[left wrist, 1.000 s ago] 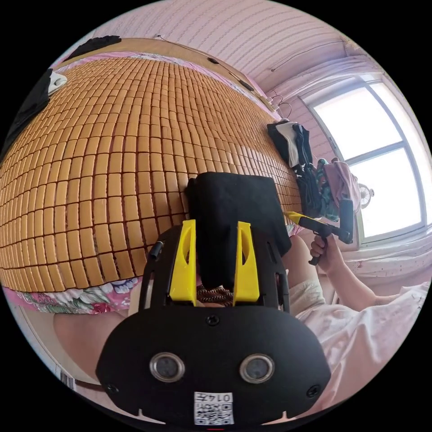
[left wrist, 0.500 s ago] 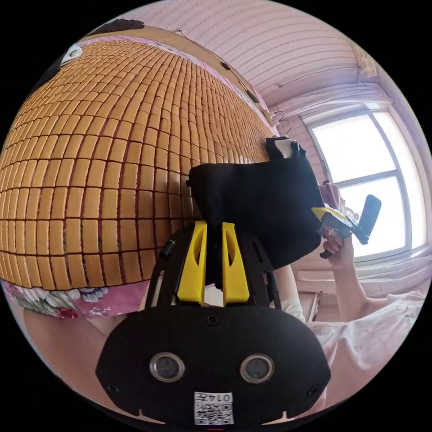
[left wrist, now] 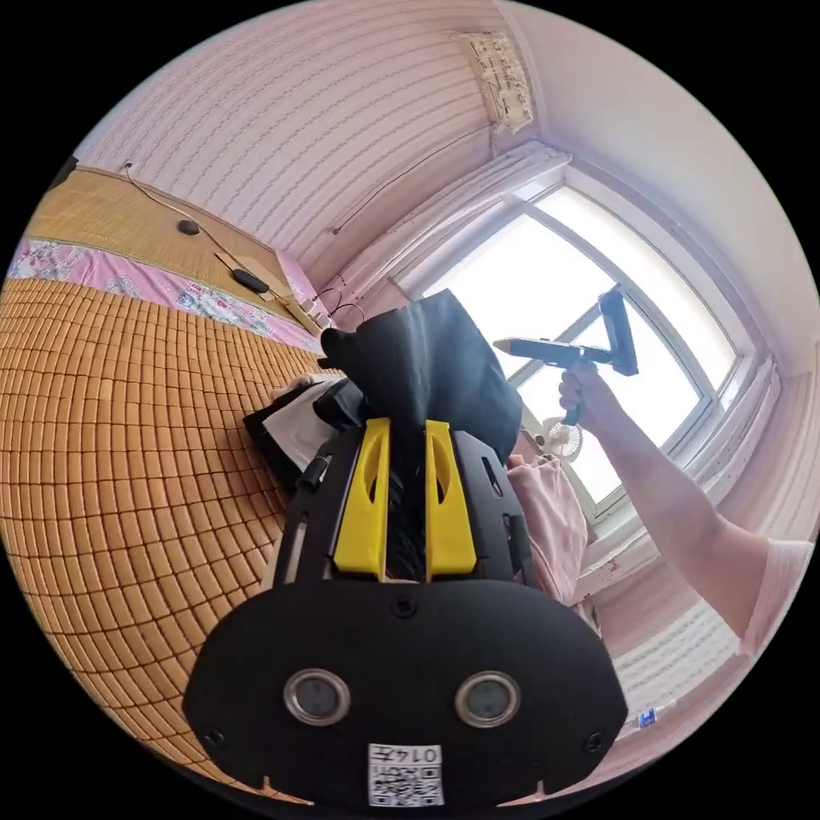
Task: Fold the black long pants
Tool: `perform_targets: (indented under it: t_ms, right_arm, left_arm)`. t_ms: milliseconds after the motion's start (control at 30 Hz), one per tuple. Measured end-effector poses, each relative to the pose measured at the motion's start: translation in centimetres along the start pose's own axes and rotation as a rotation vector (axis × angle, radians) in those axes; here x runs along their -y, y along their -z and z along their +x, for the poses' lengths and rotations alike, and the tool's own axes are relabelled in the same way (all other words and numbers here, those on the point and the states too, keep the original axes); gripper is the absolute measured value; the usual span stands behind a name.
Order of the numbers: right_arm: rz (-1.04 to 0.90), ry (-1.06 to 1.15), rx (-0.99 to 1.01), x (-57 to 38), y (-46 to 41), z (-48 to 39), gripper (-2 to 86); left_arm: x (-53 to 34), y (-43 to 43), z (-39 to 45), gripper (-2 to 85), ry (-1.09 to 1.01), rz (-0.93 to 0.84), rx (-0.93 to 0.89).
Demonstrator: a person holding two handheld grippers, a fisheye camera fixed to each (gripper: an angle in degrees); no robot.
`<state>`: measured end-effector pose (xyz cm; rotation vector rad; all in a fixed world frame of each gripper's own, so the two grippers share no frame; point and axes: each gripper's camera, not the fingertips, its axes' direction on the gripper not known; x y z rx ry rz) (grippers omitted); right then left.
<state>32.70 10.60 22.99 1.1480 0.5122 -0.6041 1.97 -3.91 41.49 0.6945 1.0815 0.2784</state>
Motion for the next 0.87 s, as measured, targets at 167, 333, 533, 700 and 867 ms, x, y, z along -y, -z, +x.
perform_targets:
  t_ms: [167,333,533,700,867]
  right_arm:
    - [-0.283,-0.167,0.307,2.5,-11.6,-3.9,-0.4]
    - [-0.380,-0.139,0.212,2.9,-16.6,-9.6,-0.9]
    - [-0.218,-0.163,0.144,3.5,-12.7,-14.1,-0.9]
    - [-0.042,0.132,0.303,2.7,-8.8,-27.3,-0.1]
    - [-0.028,0.486,0.454,2.2,-8.2,-44.4,4.2]
  left_arm:
    - [0.9,-10.3,-3.1,3.1,0.033,-0.323,0.286]
    - [0.7,-8.1,-5.1,-0.5,-0.015,-0.370,0.251]
    - [-1.6,4.5,-5.6,0.0,-0.165,-0.296,0.199]
    - [-8.2,20.9,-7.2,0.3,-0.231,-0.219,0.372]
    - [-17.0,38.4,-10.3,1.3,0.000,-0.098,0.590]
